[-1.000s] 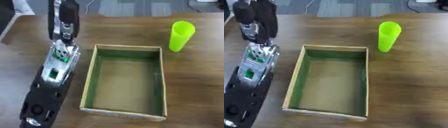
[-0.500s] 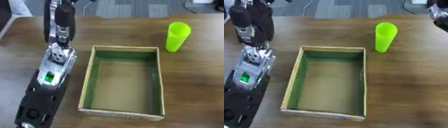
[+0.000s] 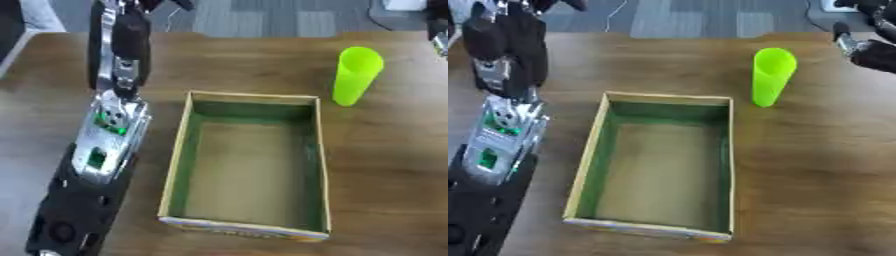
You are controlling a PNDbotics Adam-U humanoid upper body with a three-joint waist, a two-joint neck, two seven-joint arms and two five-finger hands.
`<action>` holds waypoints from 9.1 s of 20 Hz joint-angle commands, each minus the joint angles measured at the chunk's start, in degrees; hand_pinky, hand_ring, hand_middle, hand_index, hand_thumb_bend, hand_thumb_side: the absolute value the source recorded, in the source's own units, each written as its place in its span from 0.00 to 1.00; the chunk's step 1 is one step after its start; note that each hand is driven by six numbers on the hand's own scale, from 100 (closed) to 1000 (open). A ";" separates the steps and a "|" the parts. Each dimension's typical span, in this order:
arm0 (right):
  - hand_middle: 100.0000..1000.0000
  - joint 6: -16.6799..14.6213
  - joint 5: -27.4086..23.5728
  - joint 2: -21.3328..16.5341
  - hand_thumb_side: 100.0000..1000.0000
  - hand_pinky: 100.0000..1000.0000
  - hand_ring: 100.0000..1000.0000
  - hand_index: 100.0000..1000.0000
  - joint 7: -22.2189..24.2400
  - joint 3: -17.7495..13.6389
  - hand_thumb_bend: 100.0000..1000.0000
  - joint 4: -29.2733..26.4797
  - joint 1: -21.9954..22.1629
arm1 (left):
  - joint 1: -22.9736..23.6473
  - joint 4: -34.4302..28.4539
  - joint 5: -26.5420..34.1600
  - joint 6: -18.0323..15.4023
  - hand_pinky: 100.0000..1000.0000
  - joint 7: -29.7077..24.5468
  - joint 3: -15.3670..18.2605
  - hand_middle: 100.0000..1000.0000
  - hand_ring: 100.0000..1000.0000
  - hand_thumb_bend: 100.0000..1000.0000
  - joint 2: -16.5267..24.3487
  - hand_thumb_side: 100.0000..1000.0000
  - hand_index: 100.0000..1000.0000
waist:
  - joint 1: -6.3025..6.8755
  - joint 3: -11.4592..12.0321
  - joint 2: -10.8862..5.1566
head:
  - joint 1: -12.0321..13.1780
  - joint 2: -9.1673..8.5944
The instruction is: Pick up objects on the table and place them in the box.
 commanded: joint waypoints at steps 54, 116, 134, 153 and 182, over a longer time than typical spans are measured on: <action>0.94 -6.81 25.41 0.00 0.89 0.00 0.88 0.98 18.27 -2.09 0.00 13.14 -14.42 | 1.83 -0.77 0.86 2.72 0.38 -4.15 -2.50 0.61 0.57 0.53 1.39 0.91 0.69 | -2.32 1.13 -1.83 | -5.63 -0.01; 0.92 -2.14 12.19 10.72 1.00 0.00 0.88 0.99 15.16 0.21 0.27 8.89 -9.42 | 0.57 -0.53 1.07 6.53 0.38 -6.58 -3.63 0.60 0.57 0.54 -1.08 0.92 0.69 | -2.05 5.41 0.33 | -3.81 -0.01; 1.00 -5.21 13.53 9.31 0.81 0.00 1.00 1.00 14.51 -1.77 0.48 14.36 -8.33 | 0.48 -0.19 1.24 7.10 0.39 -7.43 -3.54 0.60 0.57 0.55 -1.52 0.93 0.68 | -1.62 5.89 0.90 | -4.07 -0.01; 0.24 -2.96 16.93 8.19 0.67 0.00 0.00 0.30 -16.11 -3.55 0.11 10.59 -4.01 | 0.71 -0.39 1.44 7.25 0.40 -7.57 -3.17 0.59 0.56 0.55 -1.80 0.92 0.66 | -0.77 5.70 0.75 | -4.59 -0.01; 0.12 -9.67 3.86 -2.89 0.77 0.00 0.00 0.10 -15.05 7.57 0.00 1.18 -11.59 | 3.28 -0.66 0.07 7.35 0.41 -5.99 -1.29 0.58 0.57 0.56 1.90 0.91 0.65 | -3.18 4.88 -2.48 | -2.89 -0.01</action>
